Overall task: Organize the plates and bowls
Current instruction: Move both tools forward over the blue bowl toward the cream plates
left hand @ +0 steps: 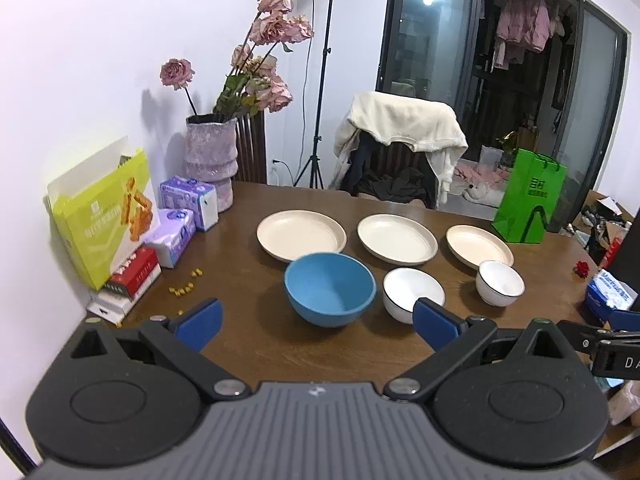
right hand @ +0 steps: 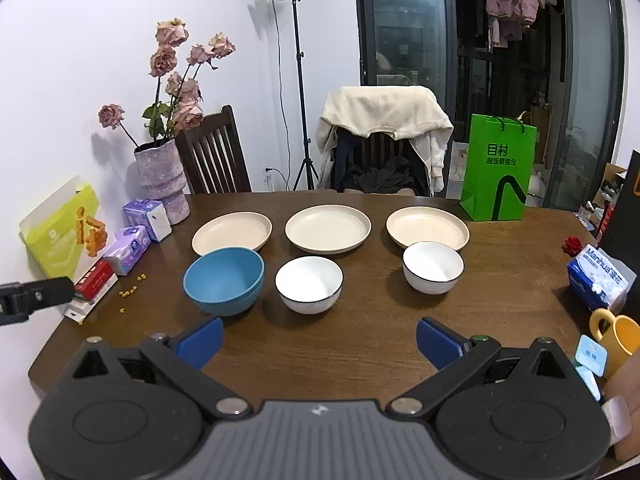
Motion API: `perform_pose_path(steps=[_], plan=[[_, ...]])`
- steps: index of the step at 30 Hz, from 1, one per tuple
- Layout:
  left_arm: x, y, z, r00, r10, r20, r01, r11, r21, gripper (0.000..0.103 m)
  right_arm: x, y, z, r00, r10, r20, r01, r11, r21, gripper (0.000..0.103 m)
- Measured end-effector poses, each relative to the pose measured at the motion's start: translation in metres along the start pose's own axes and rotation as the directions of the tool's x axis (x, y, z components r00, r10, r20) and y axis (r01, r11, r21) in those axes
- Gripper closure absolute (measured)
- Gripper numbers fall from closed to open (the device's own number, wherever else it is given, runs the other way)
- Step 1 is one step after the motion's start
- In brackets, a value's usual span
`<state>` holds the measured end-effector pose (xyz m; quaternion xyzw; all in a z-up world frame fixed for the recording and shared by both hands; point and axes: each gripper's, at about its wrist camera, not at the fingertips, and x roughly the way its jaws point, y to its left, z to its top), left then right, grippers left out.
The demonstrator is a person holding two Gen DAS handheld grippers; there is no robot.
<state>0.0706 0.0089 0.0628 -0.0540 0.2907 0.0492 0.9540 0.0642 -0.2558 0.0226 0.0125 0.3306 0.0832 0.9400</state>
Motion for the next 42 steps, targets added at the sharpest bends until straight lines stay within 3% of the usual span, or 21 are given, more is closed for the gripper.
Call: perform_pose_path(steps=[19, 42], plan=[[0.084, 0.04, 0.052, 0.995, 0.043, -0.094, -0.046, 0.999, -0.026, 0.0, 0.093, 0.029, 0.066, 0.997, 0.003, -0.073, -0.006, 0.999, -0.043, 0.0], [0.206, 0.091, 0.111, 0.981, 0.087, -0.174, -0.102, 0.992, -0.075, 0.0, 0.24, 0.062, 0.132, 0.981, 0.083, -0.174, -0.09, 0.995, -0.033, 0.0]])
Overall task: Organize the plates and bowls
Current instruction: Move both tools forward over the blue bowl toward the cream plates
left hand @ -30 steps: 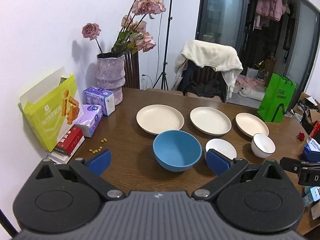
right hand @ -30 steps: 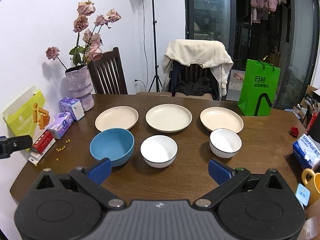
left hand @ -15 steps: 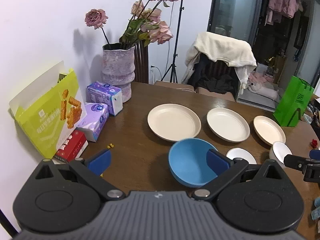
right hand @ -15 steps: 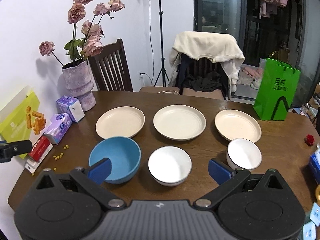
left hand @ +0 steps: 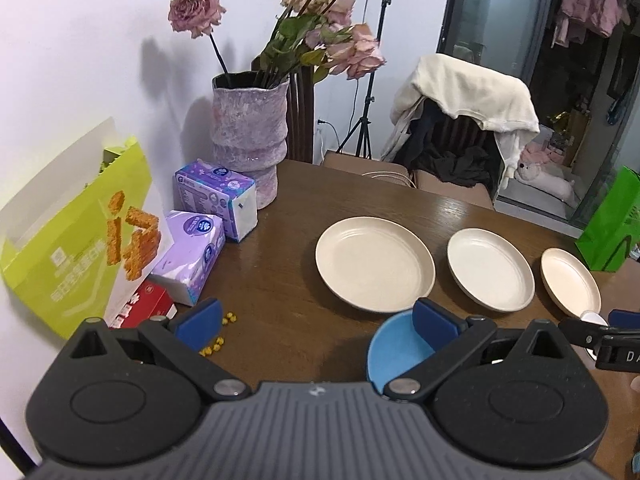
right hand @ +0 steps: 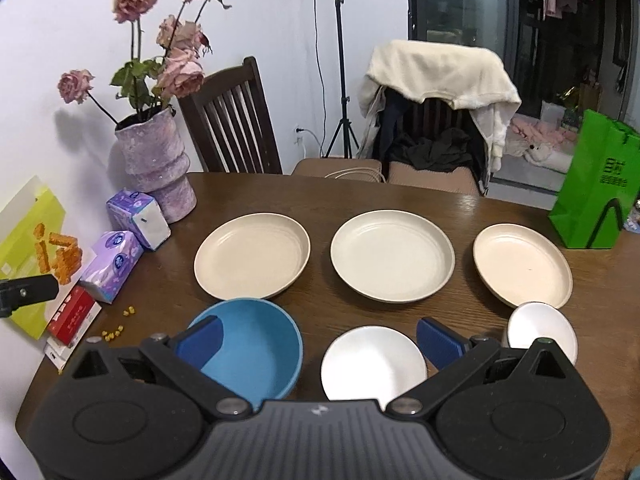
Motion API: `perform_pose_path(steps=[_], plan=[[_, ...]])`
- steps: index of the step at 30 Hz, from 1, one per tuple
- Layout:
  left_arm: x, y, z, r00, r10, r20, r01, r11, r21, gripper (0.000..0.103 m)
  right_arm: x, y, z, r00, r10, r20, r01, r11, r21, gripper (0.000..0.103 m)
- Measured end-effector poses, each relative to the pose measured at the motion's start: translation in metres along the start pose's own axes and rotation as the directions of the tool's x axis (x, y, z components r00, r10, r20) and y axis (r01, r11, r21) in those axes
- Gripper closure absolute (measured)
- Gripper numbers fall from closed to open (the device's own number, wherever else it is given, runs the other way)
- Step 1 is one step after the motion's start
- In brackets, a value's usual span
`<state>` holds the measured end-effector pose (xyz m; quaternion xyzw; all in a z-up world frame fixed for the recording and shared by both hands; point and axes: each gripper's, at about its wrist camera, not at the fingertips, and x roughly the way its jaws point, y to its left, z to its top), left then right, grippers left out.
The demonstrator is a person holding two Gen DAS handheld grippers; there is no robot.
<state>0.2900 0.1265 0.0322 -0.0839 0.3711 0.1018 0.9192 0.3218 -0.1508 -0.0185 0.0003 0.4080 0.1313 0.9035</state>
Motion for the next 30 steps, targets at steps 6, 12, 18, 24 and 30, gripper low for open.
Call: perform_pose_path(steps=[6, 12, 18, 24, 30], plan=[[0.043, 0.006, 0.021, 1.0, 0.0, -0.029, -0.001, 0.999, -0.05, 0.0, 0.043, 0.004, 0.023, 1.0, 0.014, -0.027, -0.013, 1.0, 0.01, 0.0], [0.088, 0.007, 0.04, 1.0, 0.009, -0.026, -0.012, 0.995, -0.097, 0.0, 0.091, 0.006, 0.044, 0.998, 0.03, -0.049, -0.029, 0.999, 0.027, 0.0], [0.138, 0.008, 0.051, 0.998, 0.027, -0.05, -0.033, 0.991, -0.131, 0.0, 0.14, 0.007, 0.063, 0.997, 0.045, -0.058, -0.042, 0.998, 0.056, 0.0], [0.188, 0.009, 0.055, 0.992, 0.071, -0.107, -0.086, 0.986, -0.141, 0.0, 0.185, 0.009, 0.077, 0.995, 0.065, -0.074, -0.061, 0.997, 0.055, 0.0], [0.226, 0.012, 0.052, 0.988, 0.066, -0.137, -0.091, 0.978, -0.189, 0.0, 0.219, 0.012, 0.081, 0.993, 0.064, -0.096, -0.062, 0.998, 0.026, 0.002]])
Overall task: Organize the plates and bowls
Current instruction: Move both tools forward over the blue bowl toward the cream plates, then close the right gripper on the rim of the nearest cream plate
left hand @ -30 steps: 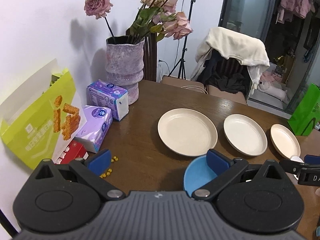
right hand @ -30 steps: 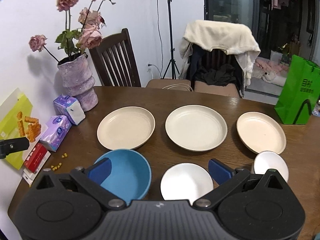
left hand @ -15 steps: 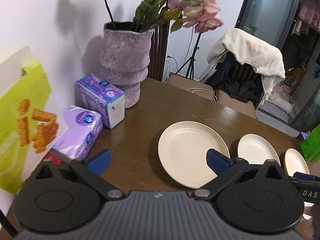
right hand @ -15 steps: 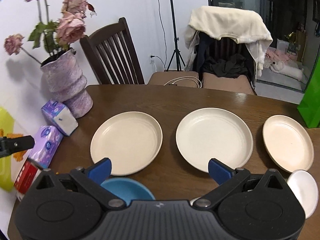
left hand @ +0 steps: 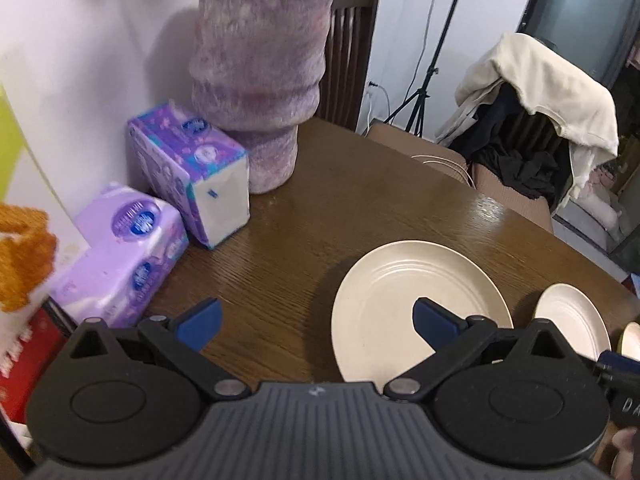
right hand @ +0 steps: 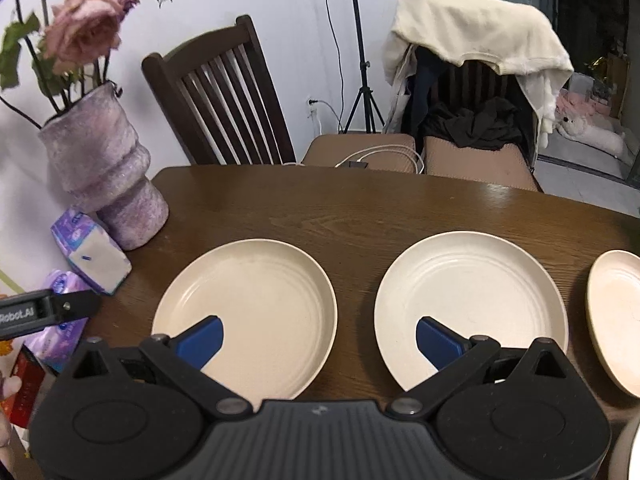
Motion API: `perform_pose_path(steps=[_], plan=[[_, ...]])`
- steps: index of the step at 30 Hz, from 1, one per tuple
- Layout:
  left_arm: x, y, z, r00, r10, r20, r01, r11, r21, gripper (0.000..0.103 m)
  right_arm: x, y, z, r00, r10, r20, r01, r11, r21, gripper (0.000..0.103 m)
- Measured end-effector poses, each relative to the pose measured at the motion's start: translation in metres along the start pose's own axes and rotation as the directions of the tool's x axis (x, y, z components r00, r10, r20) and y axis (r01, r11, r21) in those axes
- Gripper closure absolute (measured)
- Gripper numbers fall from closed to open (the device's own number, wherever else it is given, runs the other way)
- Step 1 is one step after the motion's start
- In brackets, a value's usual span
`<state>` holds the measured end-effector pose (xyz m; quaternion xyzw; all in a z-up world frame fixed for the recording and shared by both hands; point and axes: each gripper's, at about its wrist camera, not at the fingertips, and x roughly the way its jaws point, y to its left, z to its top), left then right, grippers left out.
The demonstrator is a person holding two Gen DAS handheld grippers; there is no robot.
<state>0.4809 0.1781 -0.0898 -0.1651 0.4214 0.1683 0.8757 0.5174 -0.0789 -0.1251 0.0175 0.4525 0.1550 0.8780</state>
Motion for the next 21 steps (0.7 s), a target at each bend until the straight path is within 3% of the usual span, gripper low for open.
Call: perform_pose_path(steps=[12, 17, 21], plan=[[0.057, 0.005, -0.003, 0.999, 0.004, -0.039, -0.008, 0.995, -0.104, 0.0, 0.043, 0.004, 0.011, 1.0, -0.013, -0.024, 0.011, 0.997, -0.075, 0.011], [0.079, 0.006, -0.007, 0.998, 0.006, -0.057, -0.012, 0.995, -0.095, 0.0, 0.059, 0.001, 0.016, 0.999, -0.013, -0.035, 0.011, 0.997, -0.077, 0.023], [0.09, 0.012, -0.007, 0.998, -0.005, -0.064, -0.001, 0.995, -0.099, 0.001, 0.074, -0.001, 0.017, 0.998, -0.012, -0.061, 0.008, 0.998, -0.07, 0.044]])
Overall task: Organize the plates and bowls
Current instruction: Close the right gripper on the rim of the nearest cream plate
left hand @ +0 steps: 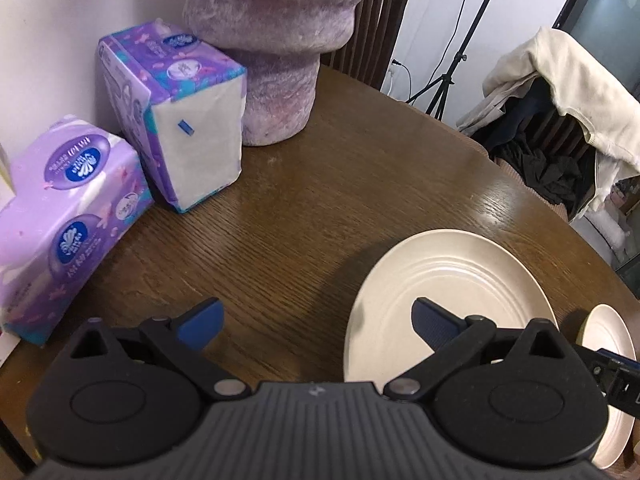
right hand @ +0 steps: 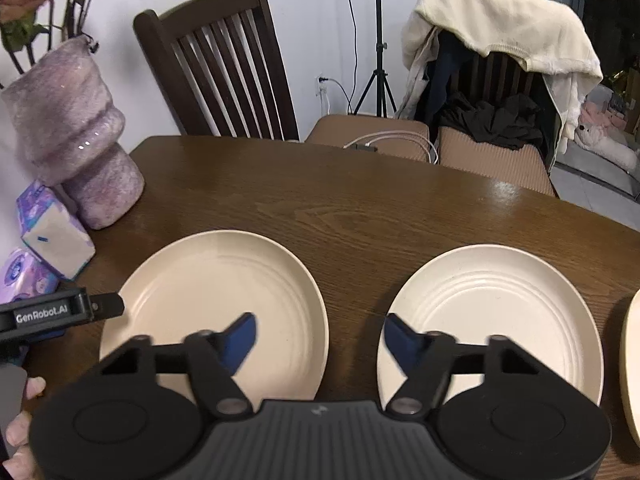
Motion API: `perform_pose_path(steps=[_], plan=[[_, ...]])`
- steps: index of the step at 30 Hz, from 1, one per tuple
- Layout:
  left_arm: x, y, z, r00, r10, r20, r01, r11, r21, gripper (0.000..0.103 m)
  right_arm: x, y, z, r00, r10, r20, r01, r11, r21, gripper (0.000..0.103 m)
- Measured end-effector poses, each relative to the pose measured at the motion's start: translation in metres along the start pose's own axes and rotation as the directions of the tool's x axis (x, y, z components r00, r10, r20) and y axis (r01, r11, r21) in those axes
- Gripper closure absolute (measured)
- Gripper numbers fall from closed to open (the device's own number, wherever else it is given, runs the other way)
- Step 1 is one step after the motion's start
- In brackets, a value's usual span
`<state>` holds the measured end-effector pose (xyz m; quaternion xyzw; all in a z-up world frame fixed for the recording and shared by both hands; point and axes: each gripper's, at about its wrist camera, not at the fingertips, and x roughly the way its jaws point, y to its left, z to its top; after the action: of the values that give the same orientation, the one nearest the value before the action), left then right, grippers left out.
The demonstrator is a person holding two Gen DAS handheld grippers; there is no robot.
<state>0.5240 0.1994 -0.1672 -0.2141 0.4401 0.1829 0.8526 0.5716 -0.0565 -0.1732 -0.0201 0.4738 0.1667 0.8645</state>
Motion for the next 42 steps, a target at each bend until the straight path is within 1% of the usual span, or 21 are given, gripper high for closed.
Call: perform_pose_path(steps=[2, 3, 5, 6, 8, 13, 15, 18, 20, 23, 24, 26, 27, 30, 31, 33, 35, 37, 42], plan=[[0.006, 0.003, 0.001, 1.0, -0.011, -0.012, 0.011, 1.0, -0.005, 0.004, 0.006, 0.002, 0.0, 1.0, -0.003, -0.01, 0.002, 1.0, -0.004, 0.049], [0.008, 0.004, 0.002, 1.0, -0.018, -0.018, 0.018, 1.0, -0.005, 0.008, 0.009, 0.003, 0.001, 1.0, -0.008, -0.012, 0.008, 1.0, -0.008, 0.051], [0.012, 0.004, 0.002, 0.999, -0.035, -0.031, 0.035, 0.999, -0.007, 0.014, 0.013, 0.003, 0.0, 1.0, -0.011, -0.019, 0.011, 1.0, -0.009, 0.054], [0.013, 0.004, 0.002, 0.999, -0.042, -0.033, 0.042, 0.999, -0.004, 0.02, 0.015, 0.002, 0.0, 1.0, -0.014, -0.024, 0.014, 1.0, -0.005, 0.057], [0.015, 0.002, 0.001, 0.997, -0.061, -0.044, 0.062, 0.998, 0.01, 0.028, 0.02, 0.0, 0.001, 0.999, -0.021, -0.033, 0.021, 1.0, 0.003, 0.062], [0.015, -0.002, -0.002, 0.996, -0.075, -0.038, 0.077, 0.996, 0.043, 0.034, 0.03, -0.001, 0.001, 0.998, -0.027, -0.055, 0.027, 1.0, 0.004, 0.072], [0.014, 0.0, -0.002, 0.997, -0.073, -0.032, 0.074, 0.996, 0.039, 0.042, 0.033, -0.002, 0.0, 0.998, -0.023, -0.059, 0.024, 1.0, 0.011, 0.077], [0.014, 0.002, -0.002, 0.997, -0.07, -0.025, 0.071, 0.997, 0.04, 0.05, 0.036, -0.001, -0.001, 0.997, -0.027, -0.065, 0.028, 0.999, 0.02, 0.082], [0.014, 0.002, -0.003, 0.997, -0.07, -0.021, 0.071, 0.996, 0.046, 0.05, 0.038, -0.001, 0.0, 0.997, -0.029, -0.072, 0.031, 0.999, 0.024, 0.082], [0.014, 0.002, -0.002, 0.997, -0.076, -0.02, 0.077, 0.996, 0.054, 0.055, 0.04, 0.0, -0.001, 0.997, -0.03, -0.076, 0.032, 0.999, 0.026, 0.084], [0.015, 0.002, -0.001, 0.997, -0.078, -0.019, 0.079, 0.995, 0.055, 0.058, 0.041, 0.0, -0.001, 0.997, -0.029, -0.075, 0.031, 0.999, 0.028, 0.084], [0.014, 0.003, -0.001, 0.996, -0.082, -0.018, 0.083, 0.995, 0.054, 0.062, 0.043, 0.001, 0.0, 0.997, -0.029, -0.077, 0.032, 0.999, 0.032, 0.084], [0.014, 0.004, -0.002, 0.996, -0.084, -0.017, 0.085, 0.995, 0.052, 0.066, 0.043, 0.001, -0.001, 0.996, -0.029, -0.079, 0.032, 0.999, 0.034, 0.085], [0.015, 0.005, -0.003, 0.992, -0.12, -0.028, 0.121, 0.991, 0.048, 0.077, 0.044, 0.0, -0.003, 0.996, -0.026, -0.08, 0.03, 0.999, 0.043, 0.086], [0.015, 0.004, -0.004, 0.991, -0.127, -0.031, 0.129, 0.99, 0.051, 0.079, 0.043, -0.001, -0.003, 0.997, -0.024, -0.078, 0.028, 0.998, 0.047, 0.086], [0.015, 0.004, -0.005, 0.99, -0.137, -0.032, 0.138, 0.989, 0.047, 0.081, 0.043, -0.001, -0.004, 0.997, -0.022, -0.077, 0.026, 0.998, 0.055, 0.086], [0.016, 0.006, -0.005, 0.986, -0.163, -0.039, 0.165, 0.986, 0.031, 0.085, 0.043, -0.001, -0.004, 0.997, -0.018, -0.078, 0.023, 0.998, 0.059, 0.086], [0.017, 0.009, -0.004, 0.984, -0.175, -0.042, 0.176, 0.984, 0.018, 0.086, 0.043, -0.002, -0.004, 0.997, -0.014, -0.08, 0.019, 0.998, 0.06, 0.087], [0.02, 0.01, -0.004, 0.977, -0.206, -0.052, 0.206, 0.978, 0.008, 0.091, 0.043, -0.002, -0.005, 0.997, -0.009, -0.077, 0.014, 0.998, 0.068, 0.09]])
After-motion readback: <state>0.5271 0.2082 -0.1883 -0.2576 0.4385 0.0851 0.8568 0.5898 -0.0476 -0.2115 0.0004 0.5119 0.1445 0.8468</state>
